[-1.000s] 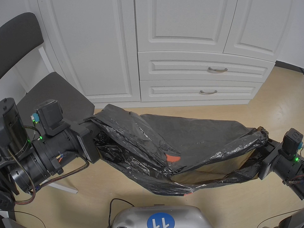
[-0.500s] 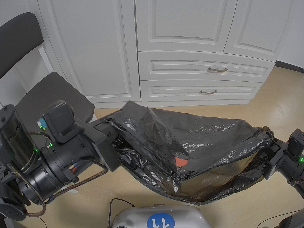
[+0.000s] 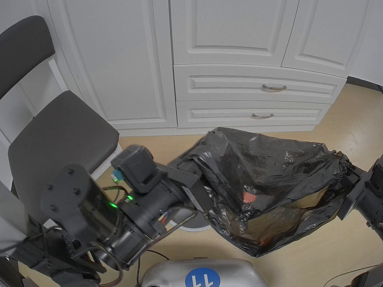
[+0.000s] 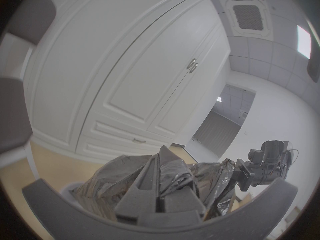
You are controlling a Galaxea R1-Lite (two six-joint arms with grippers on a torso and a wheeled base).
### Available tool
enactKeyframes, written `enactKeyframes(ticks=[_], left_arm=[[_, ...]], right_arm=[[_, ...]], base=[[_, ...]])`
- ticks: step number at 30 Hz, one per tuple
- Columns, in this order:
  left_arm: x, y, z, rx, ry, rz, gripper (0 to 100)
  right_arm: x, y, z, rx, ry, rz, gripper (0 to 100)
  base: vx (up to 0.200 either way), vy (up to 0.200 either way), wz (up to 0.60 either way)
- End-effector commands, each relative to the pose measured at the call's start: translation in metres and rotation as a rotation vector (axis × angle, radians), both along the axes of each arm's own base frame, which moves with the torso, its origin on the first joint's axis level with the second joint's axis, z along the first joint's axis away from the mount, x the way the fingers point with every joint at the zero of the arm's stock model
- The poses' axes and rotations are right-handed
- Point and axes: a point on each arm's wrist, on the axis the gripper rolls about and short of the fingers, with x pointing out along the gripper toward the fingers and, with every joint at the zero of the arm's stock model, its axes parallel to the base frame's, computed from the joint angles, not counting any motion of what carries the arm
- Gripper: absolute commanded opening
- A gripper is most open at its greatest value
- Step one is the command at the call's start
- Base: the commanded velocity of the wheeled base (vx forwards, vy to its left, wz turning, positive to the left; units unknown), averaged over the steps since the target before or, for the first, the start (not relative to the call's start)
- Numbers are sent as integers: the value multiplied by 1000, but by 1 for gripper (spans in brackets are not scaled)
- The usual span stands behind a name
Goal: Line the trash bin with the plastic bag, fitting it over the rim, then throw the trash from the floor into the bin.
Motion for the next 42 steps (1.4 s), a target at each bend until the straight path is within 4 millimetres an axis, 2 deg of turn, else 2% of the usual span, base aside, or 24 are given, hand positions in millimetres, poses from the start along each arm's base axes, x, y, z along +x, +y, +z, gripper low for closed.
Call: enactKeyframes(ticks=[1,6,12,15,18,22,27,30,35,42], left_arm=[[6,-24,-28,23,88,-30,0],[14,-31,-39,-4,154,-38,0],[31,-29,-53,-34,229,-9,0],[41,-19,-58,-30,246,33,0],[39,-8,-63,-1,264,56,0],[36,4,-70,32,291,80,0],[49,24,-74,43,308,156,0],[54,29,-78,49,318,177,0],[63,37,-90,84,346,178,0],[59,54,-102,163,381,123,0]], right_arm=[[1,2,-2,-6,0,17,0],[8,11,-11,-31,43,58,0],[22,28,-29,-20,94,106,0],[32,38,-42,-24,120,122,0],[38,47,-49,-26,138,153,0],[42,55,-52,-36,154,199,0],[53,70,-59,-53,188,281,0],[58,76,-64,-46,216,299,0],[76,96,-72,68,234,304,0],[92,117,-82,200,177,345,0]], base=[[0,0,0],[0,0,0],[0,0,0],[0,0,0],[0,0,0],[0,0,0],[0,0,0],[0,0,0],[0,0,0],[0,0,0]])
